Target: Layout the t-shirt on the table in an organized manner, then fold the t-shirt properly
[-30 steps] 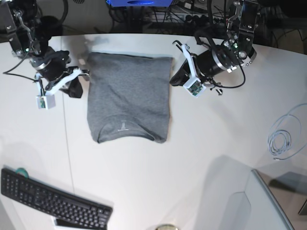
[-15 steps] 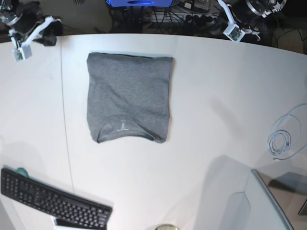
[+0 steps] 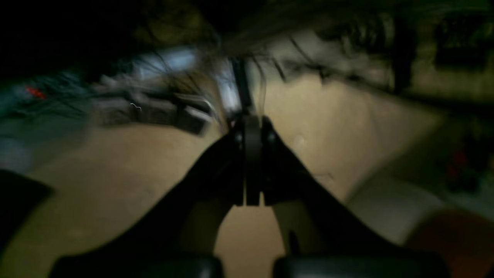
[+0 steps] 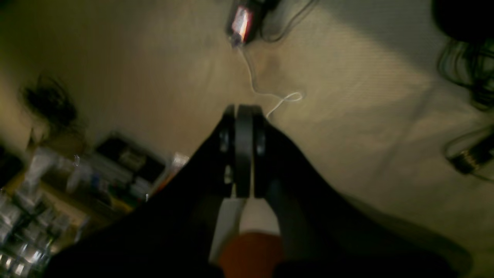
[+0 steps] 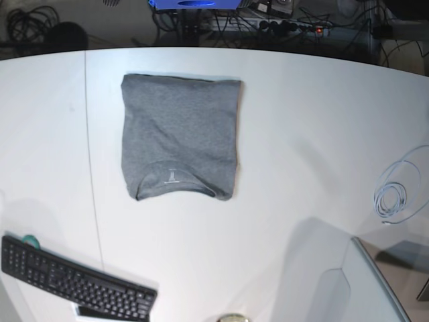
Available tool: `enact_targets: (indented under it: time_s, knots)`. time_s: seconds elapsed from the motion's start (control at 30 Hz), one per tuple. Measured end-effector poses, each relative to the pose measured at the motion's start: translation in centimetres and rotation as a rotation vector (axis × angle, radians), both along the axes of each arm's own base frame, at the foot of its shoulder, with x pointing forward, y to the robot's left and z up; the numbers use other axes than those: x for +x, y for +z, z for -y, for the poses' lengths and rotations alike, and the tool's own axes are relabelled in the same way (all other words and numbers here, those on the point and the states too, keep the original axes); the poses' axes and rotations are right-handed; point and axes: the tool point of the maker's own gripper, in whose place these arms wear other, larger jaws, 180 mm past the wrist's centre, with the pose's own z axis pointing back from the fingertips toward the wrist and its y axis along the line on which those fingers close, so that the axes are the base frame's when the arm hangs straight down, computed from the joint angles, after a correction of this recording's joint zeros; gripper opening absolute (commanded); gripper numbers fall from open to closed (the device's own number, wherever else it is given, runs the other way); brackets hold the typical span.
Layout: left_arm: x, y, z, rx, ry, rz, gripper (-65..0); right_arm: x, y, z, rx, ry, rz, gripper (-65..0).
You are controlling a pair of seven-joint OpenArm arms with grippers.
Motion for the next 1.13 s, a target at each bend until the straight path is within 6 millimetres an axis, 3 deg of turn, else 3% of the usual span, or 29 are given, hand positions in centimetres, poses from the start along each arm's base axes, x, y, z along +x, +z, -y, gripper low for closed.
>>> enact_targets:
  time_s: [0.13,0.23,0.3,0.37,0.43,0.5,0.7,0.77,0.87,1.13]
  knots:
    - [-3.2,-4.6,2.0,-0.017,0.026,-0.106,-65.0,-0.9,-4.3,2.7,-0.081,-0.02,-0.093,-65.0]
    - [-5.0,-7.1,2.2,0.023,-0.017,-0.191,-65.0,-1.5,-7.8,2.5,-0.093,-0.174,-0.084,-65.0]
    - [-4.5,-8.3,1.2,0.065,-0.056,-0.232,-65.0,-1.8,-9.9,1.6,-0.11,-0.291,-0.066,-65.0]
    - [-1.5,-9.3,-0.1,0.127,-0.07,-0.183,-65.0,-1.7,-11.0,0.8,-0.112,-0.369,-0.014,-65.0]
    - [2.3,-10.0,-1.0,0.175,-0.059,-0.099,-65.0,-0.7,-11.3,0.0,-0.1,-0.397,0.065,-65.0]
    - [4.4,-10.4,-1.1,0.204,-0.082,-0.058,-65.0,1.0,-11.3,-0.9,-0.071,-0.439,0.148,-65.0]
    - [3.9,-10.7,-4.4,0.321,-0.151,-0.075,-65.0,2.0,-11.5,-6.7,0.024,-0.456,0.143,-65.0]
    - [3.8,-10.6,-5.7,0.342,-0.155,-0.077,-65.0,2.9,-11.4,-7.8,0.048,-0.459,0.16,-65.0]
    - [4.2,-10.5,-6.3,0.352,-0.155,-0.071,-65.0,4.3,-11.4,-7.4,0.056,-0.455,0.196,-65.0]
    - [4.5,-10.7,-5.5,0.341,-0.153,-0.068,-65.0,8.5,-11.5,-6.5,0.066,-0.451,0.282,-65.0]
